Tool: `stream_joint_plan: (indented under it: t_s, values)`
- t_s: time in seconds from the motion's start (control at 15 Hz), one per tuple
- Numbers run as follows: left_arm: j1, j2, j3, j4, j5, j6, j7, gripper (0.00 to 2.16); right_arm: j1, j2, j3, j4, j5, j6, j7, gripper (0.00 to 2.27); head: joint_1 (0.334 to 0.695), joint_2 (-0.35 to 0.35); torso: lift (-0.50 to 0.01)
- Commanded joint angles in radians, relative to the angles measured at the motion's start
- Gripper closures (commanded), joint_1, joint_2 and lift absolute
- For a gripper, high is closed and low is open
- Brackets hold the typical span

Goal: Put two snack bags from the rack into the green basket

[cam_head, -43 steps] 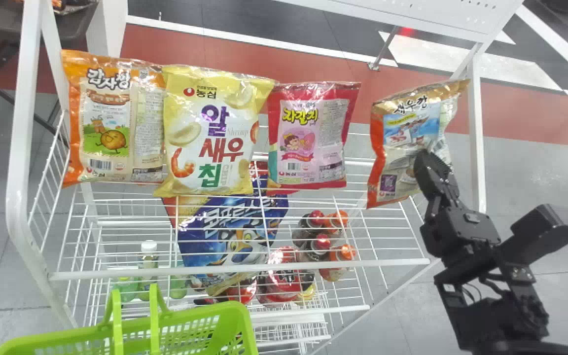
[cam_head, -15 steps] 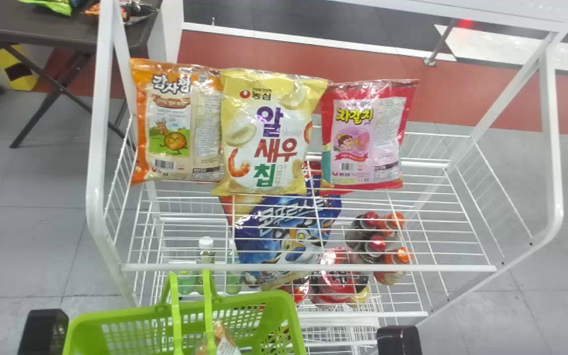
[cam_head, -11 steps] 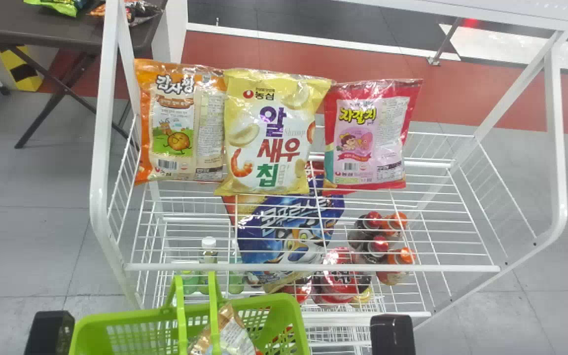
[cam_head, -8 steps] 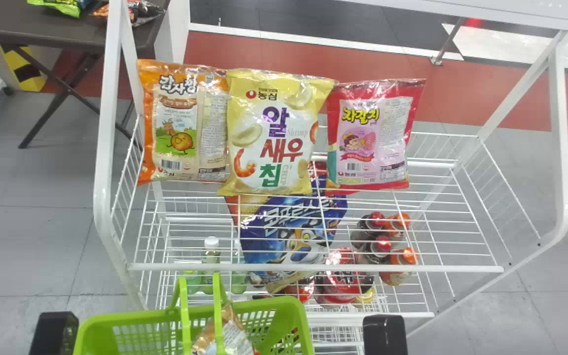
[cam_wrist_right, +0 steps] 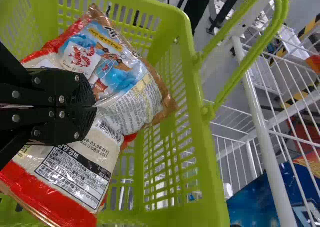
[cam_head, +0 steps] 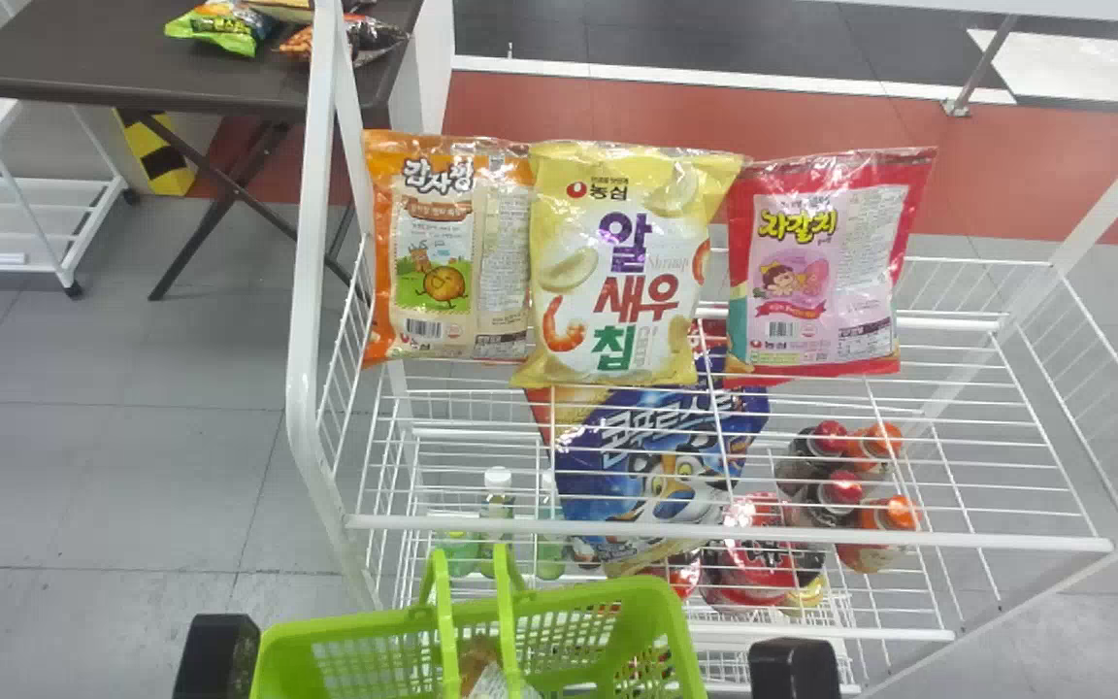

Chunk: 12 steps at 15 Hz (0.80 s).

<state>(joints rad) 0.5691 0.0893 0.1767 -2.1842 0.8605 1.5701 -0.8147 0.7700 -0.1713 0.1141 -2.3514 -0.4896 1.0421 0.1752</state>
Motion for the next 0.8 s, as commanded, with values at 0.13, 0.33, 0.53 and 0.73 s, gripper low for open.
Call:
stream_joint_plan:
  t_s: [0.13,0.33,0.53,0.73]
  values:
    - [0.003,0.0,0.001,-0.006,0.0,0.001,-0.001,1.37,0.054,-0.002,-0.065,-0.078,-0.007,-0.049,0.001,0.0,0.695,-0.15,-0.005]
    - [0.006,0.0,0.001,-0.006,-0.001,0.001,-0.003,1.37,0.081,-0.002,-0.123,-0.127,-0.026,-0.122,0.012,0.06,0.695,-0.213,-0.005]
    - [0.008,0.0,0.0,-0.011,-0.001,0.001,-0.003,1.37,0.087,0.001,-0.168,-0.143,-0.067,-0.162,0.024,0.06,0.695,-0.253,-0.005]
    - [0.008,0.0,0.0,-0.011,-0.001,0.001,-0.003,1.37,0.089,0.013,-0.229,-0.154,-0.098,-0.254,0.038,0.06,0.695,-0.285,-0.005]
